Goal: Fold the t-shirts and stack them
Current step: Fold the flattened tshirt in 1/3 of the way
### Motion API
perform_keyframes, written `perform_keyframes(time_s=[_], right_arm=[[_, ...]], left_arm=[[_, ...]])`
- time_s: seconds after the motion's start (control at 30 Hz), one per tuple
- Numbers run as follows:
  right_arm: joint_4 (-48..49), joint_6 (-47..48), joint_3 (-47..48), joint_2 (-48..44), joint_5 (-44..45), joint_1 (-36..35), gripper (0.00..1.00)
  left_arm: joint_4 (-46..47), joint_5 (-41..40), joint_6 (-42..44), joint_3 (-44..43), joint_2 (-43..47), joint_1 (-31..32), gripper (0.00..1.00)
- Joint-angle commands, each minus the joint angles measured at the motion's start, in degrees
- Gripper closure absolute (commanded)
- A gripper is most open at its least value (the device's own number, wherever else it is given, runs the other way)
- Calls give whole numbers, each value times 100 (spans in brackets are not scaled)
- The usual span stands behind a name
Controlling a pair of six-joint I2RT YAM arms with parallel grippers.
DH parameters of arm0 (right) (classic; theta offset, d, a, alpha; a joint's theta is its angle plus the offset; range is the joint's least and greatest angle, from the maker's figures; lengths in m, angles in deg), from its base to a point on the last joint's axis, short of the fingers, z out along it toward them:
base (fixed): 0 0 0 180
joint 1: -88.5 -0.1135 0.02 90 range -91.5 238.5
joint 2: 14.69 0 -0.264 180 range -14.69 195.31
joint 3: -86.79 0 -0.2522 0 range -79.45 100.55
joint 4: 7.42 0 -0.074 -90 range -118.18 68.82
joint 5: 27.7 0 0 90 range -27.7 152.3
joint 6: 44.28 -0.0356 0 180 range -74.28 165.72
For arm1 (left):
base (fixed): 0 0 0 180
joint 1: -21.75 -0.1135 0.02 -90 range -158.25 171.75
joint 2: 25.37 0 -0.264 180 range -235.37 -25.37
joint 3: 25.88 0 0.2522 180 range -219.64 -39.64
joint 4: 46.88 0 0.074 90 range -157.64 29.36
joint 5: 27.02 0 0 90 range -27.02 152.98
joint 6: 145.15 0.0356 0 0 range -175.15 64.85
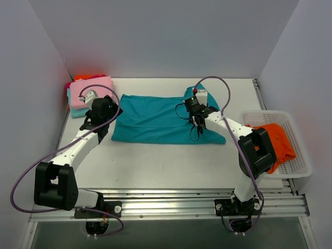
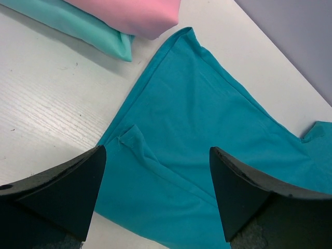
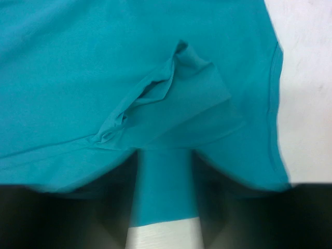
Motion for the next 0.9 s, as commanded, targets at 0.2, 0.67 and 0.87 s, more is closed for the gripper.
perform_keyframes(time_s=[0.2, 0.67, 0.87], right_arm=[[-46, -140, 309, 247, -32, 36, 100], [68, -254, 458, 1117, -304, 220, 100], [-11, -236, 835, 1574, -357, 308, 100]], left_arm=[[579, 217, 158, 67, -34, 12, 11], [693, 252, 185, 190, -43, 3, 11], [816, 278, 176, 340, -34, -23, 11]])
